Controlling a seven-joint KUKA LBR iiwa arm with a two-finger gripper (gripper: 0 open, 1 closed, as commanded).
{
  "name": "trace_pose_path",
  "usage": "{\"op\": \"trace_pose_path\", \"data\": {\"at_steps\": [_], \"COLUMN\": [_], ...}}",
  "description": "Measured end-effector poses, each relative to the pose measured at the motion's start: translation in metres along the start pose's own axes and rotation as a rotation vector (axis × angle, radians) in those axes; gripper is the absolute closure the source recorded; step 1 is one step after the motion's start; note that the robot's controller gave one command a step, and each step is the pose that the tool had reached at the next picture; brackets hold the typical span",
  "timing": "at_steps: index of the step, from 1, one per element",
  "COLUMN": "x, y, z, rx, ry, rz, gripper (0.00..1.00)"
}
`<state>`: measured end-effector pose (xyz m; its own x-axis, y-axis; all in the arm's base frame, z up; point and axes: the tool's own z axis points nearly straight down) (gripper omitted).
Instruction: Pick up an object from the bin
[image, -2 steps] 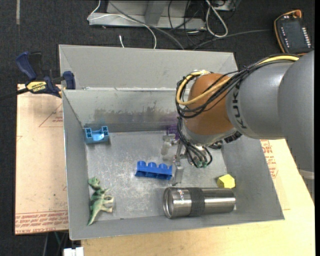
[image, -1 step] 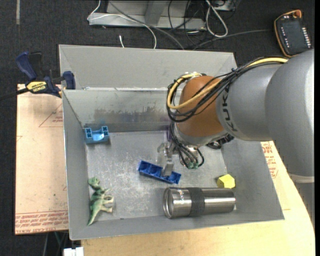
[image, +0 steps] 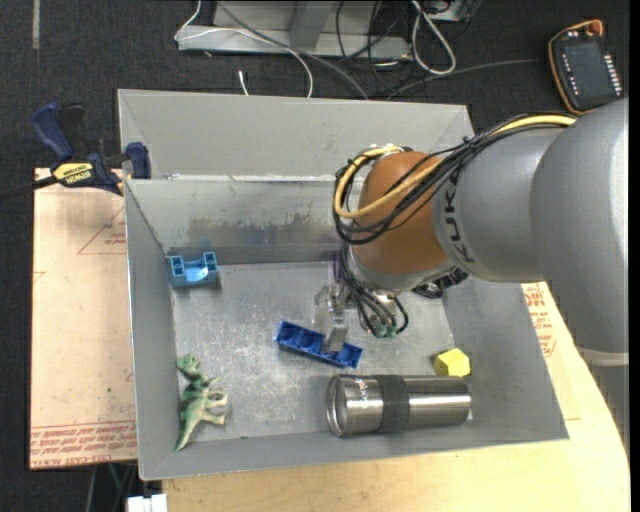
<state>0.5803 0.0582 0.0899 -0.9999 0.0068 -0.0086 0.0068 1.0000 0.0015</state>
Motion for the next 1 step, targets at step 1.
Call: {"op": "trace_pose_path", "data": {"at_steps": [1], "x": [0.0417], "y": [-0.0347], "z": [0.0049], "rx": [0.000], "ry": [-0.059], "rz": [-0.322], "gripper": [1.00]}}
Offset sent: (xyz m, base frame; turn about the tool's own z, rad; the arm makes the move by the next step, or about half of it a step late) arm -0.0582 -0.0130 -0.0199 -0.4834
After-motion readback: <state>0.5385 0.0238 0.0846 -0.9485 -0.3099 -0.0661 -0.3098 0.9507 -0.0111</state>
